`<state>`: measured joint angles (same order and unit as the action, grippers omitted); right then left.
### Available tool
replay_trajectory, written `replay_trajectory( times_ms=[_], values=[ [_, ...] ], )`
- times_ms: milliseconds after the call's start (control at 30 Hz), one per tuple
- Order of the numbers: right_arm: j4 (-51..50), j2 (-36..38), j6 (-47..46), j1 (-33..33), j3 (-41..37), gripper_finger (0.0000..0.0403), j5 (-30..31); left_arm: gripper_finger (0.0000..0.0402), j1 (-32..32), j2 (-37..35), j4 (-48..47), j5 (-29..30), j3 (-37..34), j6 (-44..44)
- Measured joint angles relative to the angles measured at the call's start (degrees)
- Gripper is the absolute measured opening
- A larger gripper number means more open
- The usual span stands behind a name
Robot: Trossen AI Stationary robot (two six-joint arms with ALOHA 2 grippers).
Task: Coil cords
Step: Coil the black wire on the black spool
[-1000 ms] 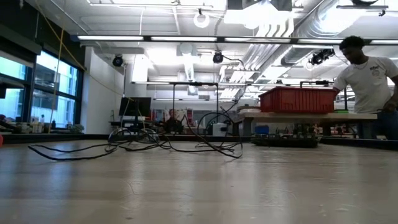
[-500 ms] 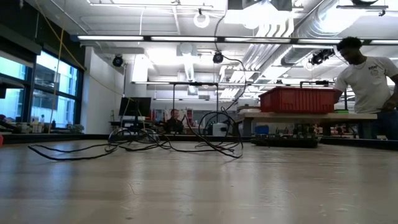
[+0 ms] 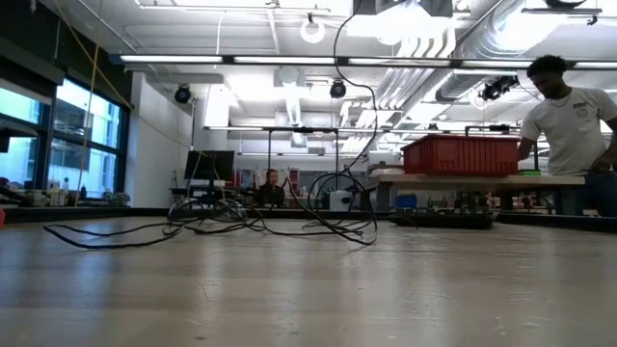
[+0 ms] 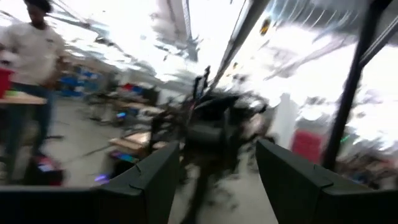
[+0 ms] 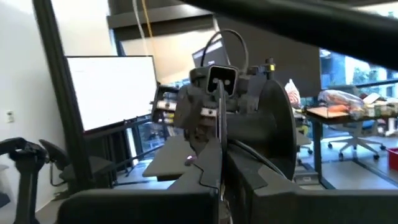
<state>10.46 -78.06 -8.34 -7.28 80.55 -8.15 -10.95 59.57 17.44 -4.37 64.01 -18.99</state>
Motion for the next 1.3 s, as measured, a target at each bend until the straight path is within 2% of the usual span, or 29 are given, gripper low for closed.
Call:
replay_trajectory(
  times_ms=[100,1067,1233,1300],
  values=[
    [1.58,0.00,-0.21,-0.64,0.00,0.0000,-1.63,0.0209,-0.68,-0.07,1.65,-1.62,0.00,-1.39],
    [6.37,0.04,0.78,-4.36,0.00,0.0000,-6.01,0.0209,-6.35,-2.63,2.24,-2.06,-0.04,-1.96],
    [4.04,0.03,-4.17,-4.38,0.00,0.0000,-12.39,0.0209,-6.24,-4.61,-5.20,-4.79,-0.07,-2.52],
    [3.87,0.00,-4.48,-4.34,0.00,0.0000,-13.05,0.0209,-6.20,-5.79,-8.27,-5.10,-0.09,-2.58]
  ],
)
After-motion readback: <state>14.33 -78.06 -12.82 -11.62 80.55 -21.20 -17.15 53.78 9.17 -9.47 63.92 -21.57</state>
